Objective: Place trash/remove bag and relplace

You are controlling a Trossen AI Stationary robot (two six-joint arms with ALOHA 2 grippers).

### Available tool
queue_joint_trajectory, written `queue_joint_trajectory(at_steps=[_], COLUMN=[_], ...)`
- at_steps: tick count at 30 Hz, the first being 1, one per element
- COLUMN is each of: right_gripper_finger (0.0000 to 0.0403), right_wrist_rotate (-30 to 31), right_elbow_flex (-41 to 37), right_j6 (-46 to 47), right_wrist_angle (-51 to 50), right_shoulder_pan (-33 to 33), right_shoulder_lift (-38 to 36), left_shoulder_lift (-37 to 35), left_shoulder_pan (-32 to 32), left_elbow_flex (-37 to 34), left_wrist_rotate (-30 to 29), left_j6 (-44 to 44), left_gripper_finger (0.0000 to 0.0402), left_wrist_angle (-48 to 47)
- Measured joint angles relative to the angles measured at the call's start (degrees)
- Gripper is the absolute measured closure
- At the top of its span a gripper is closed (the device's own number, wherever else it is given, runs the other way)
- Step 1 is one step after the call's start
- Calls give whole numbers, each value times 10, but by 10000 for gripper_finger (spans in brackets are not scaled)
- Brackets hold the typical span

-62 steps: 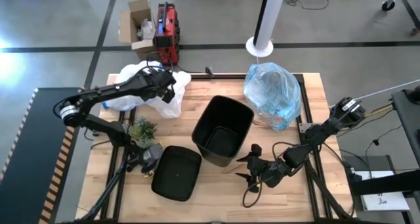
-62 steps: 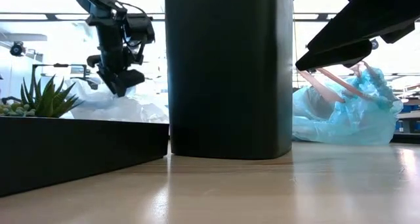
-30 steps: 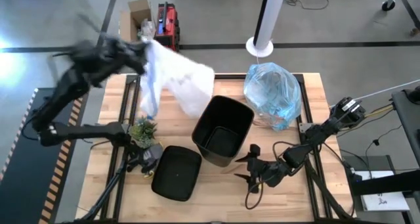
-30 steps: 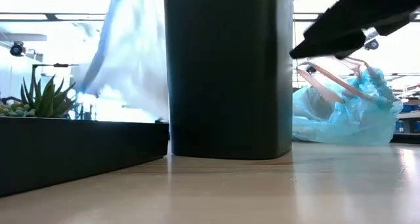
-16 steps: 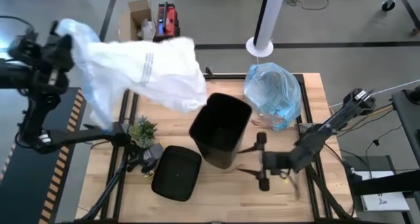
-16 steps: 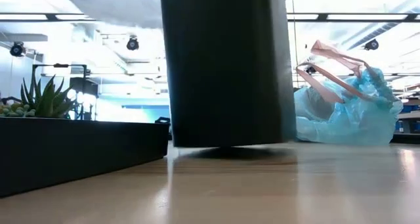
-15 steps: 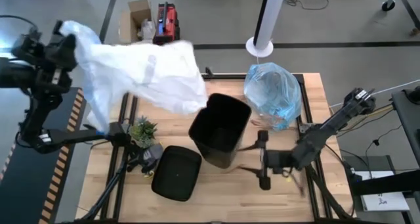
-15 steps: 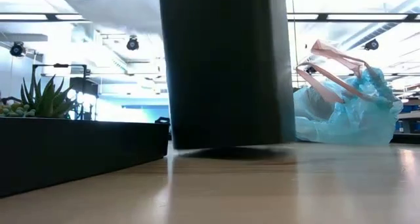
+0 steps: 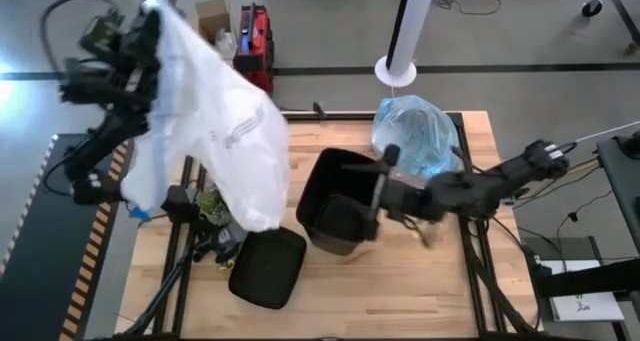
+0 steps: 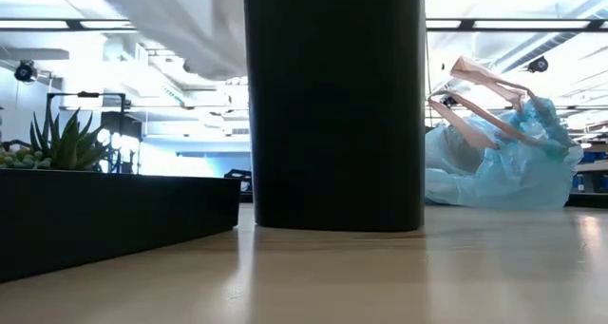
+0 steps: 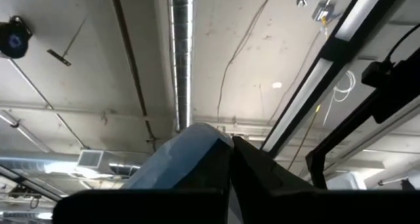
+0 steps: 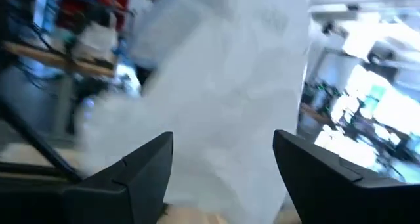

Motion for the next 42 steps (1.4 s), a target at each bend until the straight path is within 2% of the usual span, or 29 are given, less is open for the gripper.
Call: queue_joint_trajectory(at_steps=[4, 13, 17, 20, 23, 25, 34, 37, 42], right_gripper_finger=[144, 134, 183, 258, 355, 389, 400, 402, 402], right_wrist_rotate=[-2, 25, 8, -6, -6, -11, -10, -21, -36], right_elbow_flex=[43, 138, 157, 168, 169, 169, 170, 170, 170], right_j6=[18, -40, -62, -62, -67, -78, -90, -49, 51], right_wrist_angle=[-18, -69, -71, -69, -73, -84, -123, -164, -291], right_shoulder_pan=[-31, -35, -40, -54, -59, -57, -9, 8, 31], right_shoulder_lift=[54, 117, 136, 146, 146, 137, 42, 20, 7], left_shoulder_lift=[66, 182, 223, 248, 267, 275, 279, 279, 279], left_shoulder_pan=[-31, -96, -126, -143, -153, -155, -156, -156, -158], left_elbow_flex=[79, 259, 321, 353, 378, 392, 402, 401, 401], left_wrist_rotate=[-1, -1, 0, 0, 0, -1, -16, -16, -16], left_j6=[17, 40, 45, 69, 89, 91, 91, 91, 115], left_gripper_finger=[402, 402, 402, 402, 402, 401, 401, 401, 402], left_wrist_angle=[0, 1, 3, -12, -45, -59, -76, -97, -156])
